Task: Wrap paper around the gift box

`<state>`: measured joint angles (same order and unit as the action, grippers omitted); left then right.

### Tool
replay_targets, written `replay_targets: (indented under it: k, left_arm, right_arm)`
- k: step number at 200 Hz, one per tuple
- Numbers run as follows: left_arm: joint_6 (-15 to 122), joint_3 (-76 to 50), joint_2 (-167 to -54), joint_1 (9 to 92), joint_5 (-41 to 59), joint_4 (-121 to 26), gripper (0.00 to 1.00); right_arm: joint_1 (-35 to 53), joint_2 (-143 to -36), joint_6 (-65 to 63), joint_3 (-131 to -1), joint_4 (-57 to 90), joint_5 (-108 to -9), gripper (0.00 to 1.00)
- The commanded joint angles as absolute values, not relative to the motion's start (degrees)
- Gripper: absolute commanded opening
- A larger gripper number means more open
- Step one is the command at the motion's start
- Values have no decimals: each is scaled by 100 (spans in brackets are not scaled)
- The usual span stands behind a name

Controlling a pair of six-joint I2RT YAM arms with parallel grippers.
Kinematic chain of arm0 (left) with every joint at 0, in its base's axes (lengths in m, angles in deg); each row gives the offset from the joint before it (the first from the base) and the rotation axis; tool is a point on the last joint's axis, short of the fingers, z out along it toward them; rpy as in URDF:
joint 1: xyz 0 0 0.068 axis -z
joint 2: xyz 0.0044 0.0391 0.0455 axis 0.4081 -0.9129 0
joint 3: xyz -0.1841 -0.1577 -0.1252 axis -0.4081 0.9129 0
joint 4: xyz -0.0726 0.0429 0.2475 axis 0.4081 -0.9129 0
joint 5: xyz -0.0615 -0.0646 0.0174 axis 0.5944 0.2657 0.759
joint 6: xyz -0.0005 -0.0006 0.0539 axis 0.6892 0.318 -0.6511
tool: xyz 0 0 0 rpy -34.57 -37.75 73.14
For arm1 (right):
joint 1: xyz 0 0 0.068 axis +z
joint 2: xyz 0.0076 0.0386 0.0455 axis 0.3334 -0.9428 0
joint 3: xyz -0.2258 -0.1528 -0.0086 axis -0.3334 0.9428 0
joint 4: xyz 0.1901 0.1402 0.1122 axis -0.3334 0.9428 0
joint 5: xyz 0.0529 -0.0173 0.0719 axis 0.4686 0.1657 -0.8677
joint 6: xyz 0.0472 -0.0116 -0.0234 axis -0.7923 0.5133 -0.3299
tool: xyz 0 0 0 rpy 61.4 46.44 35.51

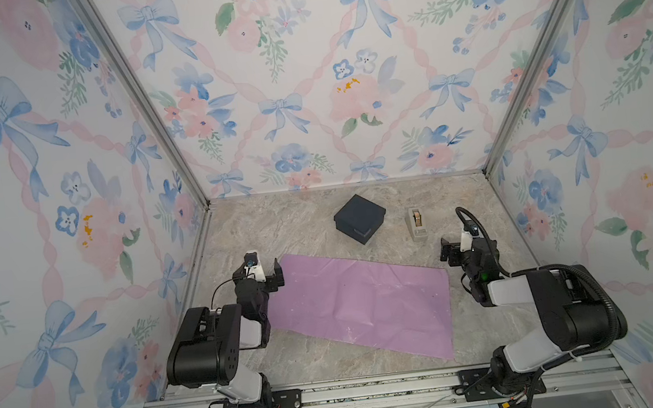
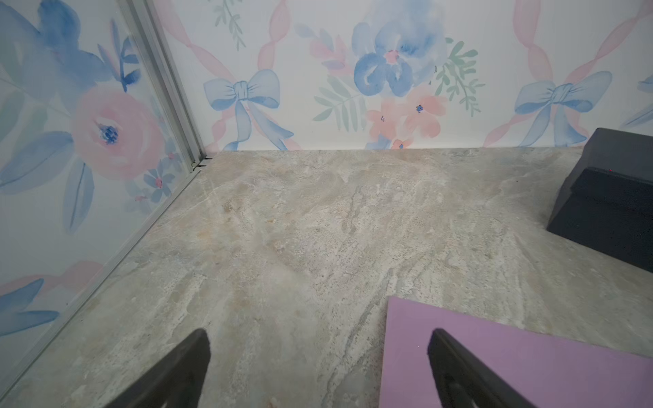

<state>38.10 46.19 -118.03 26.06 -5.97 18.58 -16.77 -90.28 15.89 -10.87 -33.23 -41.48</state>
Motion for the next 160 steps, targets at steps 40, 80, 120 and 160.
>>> replay_targets:
  k: [40,80,120,160]
  left_arm:
    - [3694,4563,-11840,2635,-575,1854,98]
    - [3694,4560,-11848,2637,-575,1853,98]
    - [3713,4546,-11849,2612,-524,1842,98]
    - [3728,4546,-11849,2589,-478,1842,98]
  right_arm:
    - [-1645,-9045,1667,-1206,-3381,-4079,96]
    - [-1644,-9045,1673,-1207,-3381,-4086,96]
    - [-1656,-9045,1670,-1207,-3381,-4087,96]
    - [-1654,-9045,1667,-1206,-3381,-4088,96]
